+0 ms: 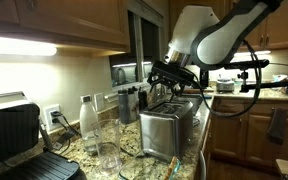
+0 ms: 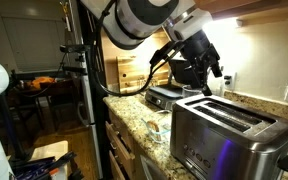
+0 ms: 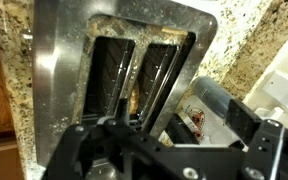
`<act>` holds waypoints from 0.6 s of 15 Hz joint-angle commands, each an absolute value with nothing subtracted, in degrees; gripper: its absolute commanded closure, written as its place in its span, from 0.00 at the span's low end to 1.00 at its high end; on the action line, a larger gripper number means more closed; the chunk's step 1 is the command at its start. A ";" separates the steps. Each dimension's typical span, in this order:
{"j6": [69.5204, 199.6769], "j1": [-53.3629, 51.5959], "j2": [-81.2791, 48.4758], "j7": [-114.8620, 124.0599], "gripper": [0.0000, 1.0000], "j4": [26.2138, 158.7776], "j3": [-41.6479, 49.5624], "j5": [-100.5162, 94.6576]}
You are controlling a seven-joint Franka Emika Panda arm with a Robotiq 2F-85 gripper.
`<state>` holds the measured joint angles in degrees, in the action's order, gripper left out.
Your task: Put the slices of bread in the toaster
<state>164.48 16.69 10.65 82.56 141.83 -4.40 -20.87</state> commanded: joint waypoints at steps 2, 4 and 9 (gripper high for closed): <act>161.92 16.85 15.26 85.31 0.00 145.71 -6.08 -21.65; 160.51 16.82 15.87 86.12 0.00 145.83 -7.17 -21.88; 156.00 17.07 17.66 93.88 0.00 145.76 -13.14 -23.49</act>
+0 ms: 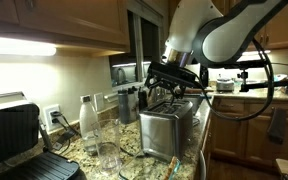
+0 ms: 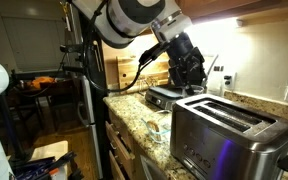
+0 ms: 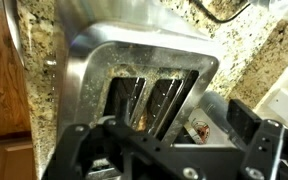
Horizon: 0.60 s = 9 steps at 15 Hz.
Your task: Put the slices of bread in the toaster
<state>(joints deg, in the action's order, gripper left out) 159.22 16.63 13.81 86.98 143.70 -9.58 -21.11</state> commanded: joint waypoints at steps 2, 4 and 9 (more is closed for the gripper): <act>154.11 15.43 17.47 98.73 0.00 145.42 -14.86 -24.58; 153.22 14.30 16.67 103.77 0.00 145.37 -16.82 -25.43; 152.47 10.96 16.30 114.12 0.00 147.14 -18.94 -26.20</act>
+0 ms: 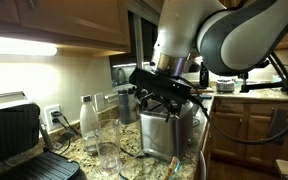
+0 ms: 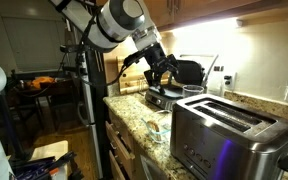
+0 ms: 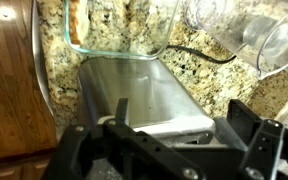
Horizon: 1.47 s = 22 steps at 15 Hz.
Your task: Put the slices of bread in the toaster
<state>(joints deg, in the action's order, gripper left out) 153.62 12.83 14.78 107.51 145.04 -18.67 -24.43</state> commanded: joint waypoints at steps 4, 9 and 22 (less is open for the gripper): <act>152.46 10.95 16.15 118.74 0.00 148.13 -21.61 -26.18; 152.93 11.08 15.96 122.42 0.00 149.29 -23.84 -26.05; 154.09 11.45 14.22 124.55 0.00 151.00 -24.53 -25.88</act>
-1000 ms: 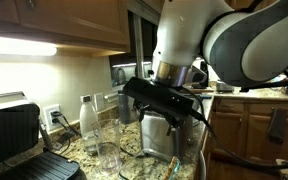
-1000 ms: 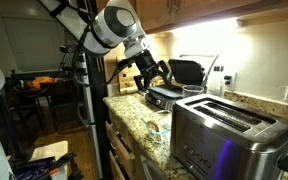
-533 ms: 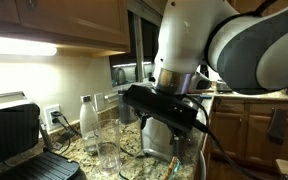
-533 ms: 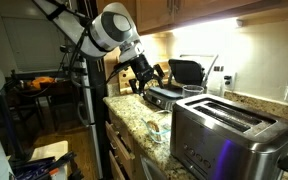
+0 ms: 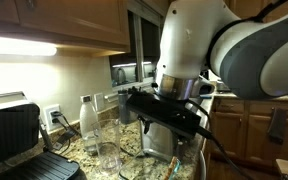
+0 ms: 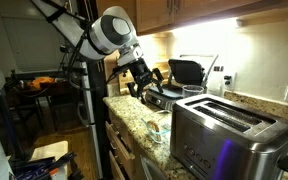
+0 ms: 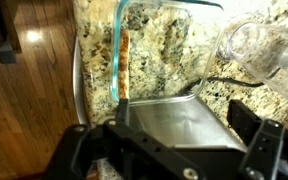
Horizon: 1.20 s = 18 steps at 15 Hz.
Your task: Put the slices of bread in the toaster
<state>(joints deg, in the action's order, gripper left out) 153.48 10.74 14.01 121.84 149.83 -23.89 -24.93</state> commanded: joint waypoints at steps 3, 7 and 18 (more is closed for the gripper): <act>154.26 11.44 13.58 124.67 0.00 151.12 -24.46 -25.80; 154.51 11.43 12.26 125.19 0.00 151.25 -24.31 -25.73; 156.05 11.80 9.32 126.14 0.00 152.70 -23.79 -25.39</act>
<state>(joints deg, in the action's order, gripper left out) 153.79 11.19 9.27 123.87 150.80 -23.88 -24.90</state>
